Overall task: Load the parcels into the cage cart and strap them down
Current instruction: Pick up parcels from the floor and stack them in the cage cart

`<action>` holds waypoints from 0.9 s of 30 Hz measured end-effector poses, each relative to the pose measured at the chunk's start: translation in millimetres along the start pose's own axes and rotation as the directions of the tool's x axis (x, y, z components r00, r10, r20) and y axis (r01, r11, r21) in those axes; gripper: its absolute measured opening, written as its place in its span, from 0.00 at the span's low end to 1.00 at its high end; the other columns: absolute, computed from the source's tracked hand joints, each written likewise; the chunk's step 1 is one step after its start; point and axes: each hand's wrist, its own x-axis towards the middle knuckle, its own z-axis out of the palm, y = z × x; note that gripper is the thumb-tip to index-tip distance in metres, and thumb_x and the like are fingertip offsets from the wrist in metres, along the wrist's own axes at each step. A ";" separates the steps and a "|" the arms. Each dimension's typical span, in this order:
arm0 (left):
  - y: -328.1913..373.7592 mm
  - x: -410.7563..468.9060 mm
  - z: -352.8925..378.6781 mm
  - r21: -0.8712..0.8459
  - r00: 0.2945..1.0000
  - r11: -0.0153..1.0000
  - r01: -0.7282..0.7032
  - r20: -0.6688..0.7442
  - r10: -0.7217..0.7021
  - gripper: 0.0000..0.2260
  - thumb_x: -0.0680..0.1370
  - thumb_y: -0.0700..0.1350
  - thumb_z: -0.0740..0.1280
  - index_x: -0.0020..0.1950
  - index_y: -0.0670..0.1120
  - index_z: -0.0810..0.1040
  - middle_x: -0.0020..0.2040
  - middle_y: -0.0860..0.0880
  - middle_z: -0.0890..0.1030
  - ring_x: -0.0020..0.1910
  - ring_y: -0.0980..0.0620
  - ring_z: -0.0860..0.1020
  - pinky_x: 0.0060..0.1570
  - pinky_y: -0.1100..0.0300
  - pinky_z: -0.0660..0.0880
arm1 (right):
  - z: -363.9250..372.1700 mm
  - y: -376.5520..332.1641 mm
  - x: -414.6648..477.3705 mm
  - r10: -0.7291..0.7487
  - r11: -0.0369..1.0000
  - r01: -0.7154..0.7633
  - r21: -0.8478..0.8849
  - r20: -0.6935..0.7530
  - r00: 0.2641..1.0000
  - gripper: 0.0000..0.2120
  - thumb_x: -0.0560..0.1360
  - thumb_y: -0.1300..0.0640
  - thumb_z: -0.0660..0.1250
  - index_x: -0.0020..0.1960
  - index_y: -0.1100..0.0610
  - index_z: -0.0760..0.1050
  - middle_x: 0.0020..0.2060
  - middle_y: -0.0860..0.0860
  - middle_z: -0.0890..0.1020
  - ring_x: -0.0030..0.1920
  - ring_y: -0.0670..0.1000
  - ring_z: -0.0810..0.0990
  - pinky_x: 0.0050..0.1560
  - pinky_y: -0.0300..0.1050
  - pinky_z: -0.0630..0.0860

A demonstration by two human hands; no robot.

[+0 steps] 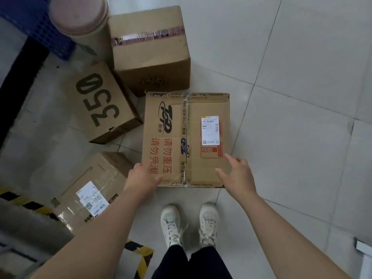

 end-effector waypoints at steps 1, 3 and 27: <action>-3.3 17.1 13.0 0.021 1.000 1.000 0.017 -0.005 -0.017 0.32 0.74 0.55 0.70 0.75 0.51 0.63 0.69 0.44 0.70 0.66 0.43 0.70 0.64 0.46 0.72 | 16.3 9.9 15.8 0.013 1.000 -0.013 -0.001 0.019 1.000 0.31 0.74 0.44 0.67 0.74 0.45 0.63 0.72 0.60 0.63 0.71 0.59 0.65 0.69 0.55 0.66; -8.2 46.4 36.6 0.102 0.998 0.993 0.062 -0.024 -0.060 0.36 0.74 0.58 0.69 0.77 0.53 0.58 0.74 0.42 0.61 0.72 0.41 0.61 0.69 0.45 0.63 | 44.8 28.0 42.2 0.037 0.999 -0.038 0.014 0.055 0.998 0.34 0.72 0.41 0.69 0.75 0.43 0.60 0.74 0.60 0.58 0.74 0.60 0.60 0.72 0.57 0.63; -7.3 103.7 63.7 -0.176 0.987 0.980 0.092 -0.117 -0.114 0.58 0.60 0.62 0.79 0.73 0.70 0.37 0.70 0.40 0.56 0.68 0.36 0.62 0.69 0.41 0.62 | 63.0 58.6 113.4 0.147 0.984 -0.132 0.120 -0.122 0.982 0.48 0.61 0.40 0.77 0.74 0.35 0.55 0.65 0.58 0.66 0.66 0.59 0.69 0.68 0.55 0.67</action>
